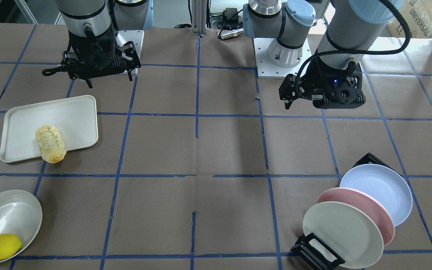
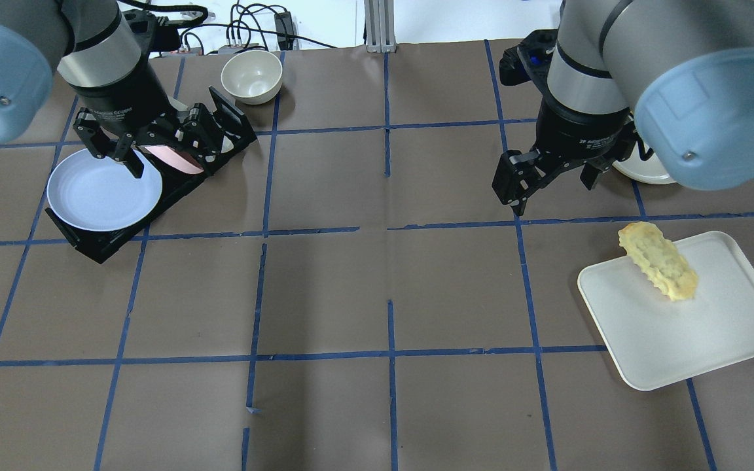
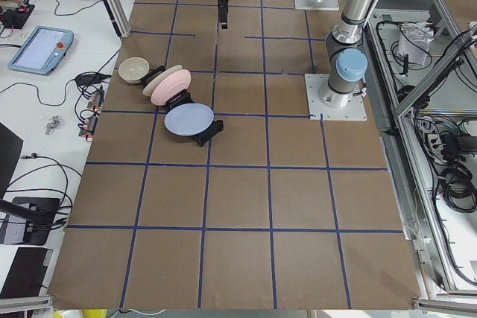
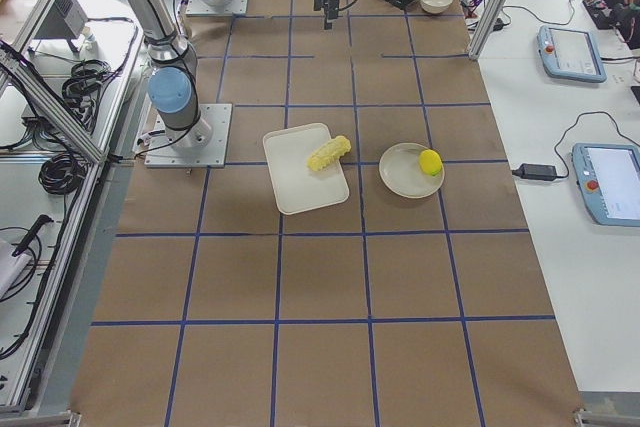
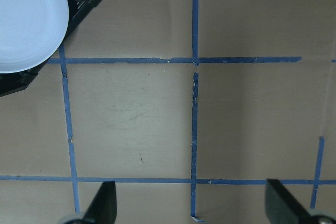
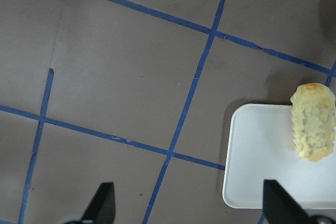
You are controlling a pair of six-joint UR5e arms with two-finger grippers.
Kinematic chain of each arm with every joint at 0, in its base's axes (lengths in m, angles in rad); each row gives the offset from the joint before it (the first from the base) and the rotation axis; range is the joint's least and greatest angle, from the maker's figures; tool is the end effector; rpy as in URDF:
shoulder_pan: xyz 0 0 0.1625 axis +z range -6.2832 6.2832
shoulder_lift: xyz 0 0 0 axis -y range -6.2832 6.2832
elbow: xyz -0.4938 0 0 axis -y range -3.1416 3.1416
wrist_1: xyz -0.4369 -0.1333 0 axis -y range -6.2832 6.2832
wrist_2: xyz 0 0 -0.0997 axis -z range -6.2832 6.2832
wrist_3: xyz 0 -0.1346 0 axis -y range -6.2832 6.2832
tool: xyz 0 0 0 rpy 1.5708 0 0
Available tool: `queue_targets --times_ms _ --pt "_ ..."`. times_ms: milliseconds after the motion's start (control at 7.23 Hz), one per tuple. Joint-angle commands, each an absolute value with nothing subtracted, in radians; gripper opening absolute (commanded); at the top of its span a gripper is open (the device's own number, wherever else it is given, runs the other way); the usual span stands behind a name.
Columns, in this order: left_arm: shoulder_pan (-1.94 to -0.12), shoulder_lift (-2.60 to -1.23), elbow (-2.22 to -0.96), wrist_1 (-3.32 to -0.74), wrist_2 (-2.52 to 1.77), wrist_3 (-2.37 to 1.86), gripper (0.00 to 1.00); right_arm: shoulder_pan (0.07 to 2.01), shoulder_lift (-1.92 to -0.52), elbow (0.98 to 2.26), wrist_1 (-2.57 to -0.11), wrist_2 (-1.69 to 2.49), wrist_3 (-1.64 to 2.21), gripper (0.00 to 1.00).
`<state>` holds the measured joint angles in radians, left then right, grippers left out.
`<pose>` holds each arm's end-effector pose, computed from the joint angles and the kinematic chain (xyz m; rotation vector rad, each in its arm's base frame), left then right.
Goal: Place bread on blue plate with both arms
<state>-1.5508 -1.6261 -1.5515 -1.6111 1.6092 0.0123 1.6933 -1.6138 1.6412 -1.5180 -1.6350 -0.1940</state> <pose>-0.1170 -0.5555 0.4981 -0.0097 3.1021 0.1194 0.1853 -0.4851 0.5020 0.4889 -3.0386 -0.1269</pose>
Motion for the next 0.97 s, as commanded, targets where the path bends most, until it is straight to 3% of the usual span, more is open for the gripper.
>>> queue_targets --times_ms 0,553,830 --pt "-1.533 -1.631 -1.534 -1.606 1.602 0.026 1.0 1.649 -1.652 1.728 -1.551 -1.678 -0.245 0.97" --pt "-1.312 -1.675 -1.499 -1.594 1.604 0.35 1.0 1.16 -1.733 2.159 -1.962 -1.602 -0.703 0.99" --pt "-1.153 -1.799 -1.422 -1.572 1.6 0.557 1.0 1.094 -1.729 2.247 -2.115 -1.545 -0.83 0.99"
